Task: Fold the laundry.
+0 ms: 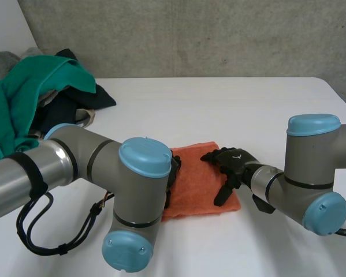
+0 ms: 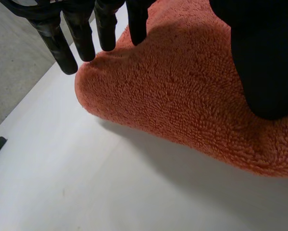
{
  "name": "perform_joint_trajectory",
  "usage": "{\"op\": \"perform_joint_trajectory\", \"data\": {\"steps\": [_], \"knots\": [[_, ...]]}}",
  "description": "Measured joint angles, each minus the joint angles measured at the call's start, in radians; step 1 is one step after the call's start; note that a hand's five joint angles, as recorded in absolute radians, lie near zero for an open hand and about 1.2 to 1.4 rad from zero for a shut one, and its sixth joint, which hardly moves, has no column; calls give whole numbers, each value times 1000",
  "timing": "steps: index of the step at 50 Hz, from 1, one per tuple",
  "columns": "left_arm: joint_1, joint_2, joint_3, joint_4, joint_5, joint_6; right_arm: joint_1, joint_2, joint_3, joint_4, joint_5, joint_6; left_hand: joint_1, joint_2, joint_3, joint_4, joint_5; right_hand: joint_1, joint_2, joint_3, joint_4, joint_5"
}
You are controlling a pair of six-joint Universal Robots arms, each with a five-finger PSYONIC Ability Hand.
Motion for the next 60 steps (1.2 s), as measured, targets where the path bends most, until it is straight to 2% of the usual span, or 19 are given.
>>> {"op": "perform_joint_trajectory", "data": {"steps": [6, 13, 18, 20, 24, 28, 41, 51, 60], "knots": [[-1, 43, -10, 2, 5, -3, -7, -36, 11, -3, 26, -38, 0, 0, 0, -1, 0, -10, 0, 0, 0, -1], [1, 185, -15, 12, 54, -13, -30, -179, 98, -58, 83, 9, -3, 0, 0, -2, 0, -10, 0, 0, 0, -1], [14, 288, -37, 16, 154, -20, -80, -264, 195, -99, 154, 94, -3, 0, 0, -2, 0, -10, 0, 0, 0, -1], [27, 326, -61, 17, 224, -29, -104, -284, 252, -108, 175, 140, -3, 0, 0, -2, 0, -10, 0, 0, 0, -1], [48, 361, -99, 21, 316, -54, -121, -290, 333, -116, 175, 199, -3, 0, 0, -2, 0, -10, 0, 0, 0, -1], [62, 374, -132, 29, 368, -90, -117, -281, 382, -125, 147, 246, -3, 0, 0, -2, 0, -10, 0, 0, 0, -2], [68, 383, -178, 41, 376, -120, -44, -230, 354, -165, 64, 397, -3, 0, 0, -2, 0, -10, 0, 0, 0, -2], [71, 417, -201, 64, 375, -121, 20, -172, 305, -186, 76, 409, -3, 0, 0, -2, 0, -10, 0, 2, 1, -1], [71, 425, -216, 67, 377, -124, 62, -120, 273, -189, 131, 401, -3, 0, 0, -2, 0, 35, 51, 61, 54, 51]]}}
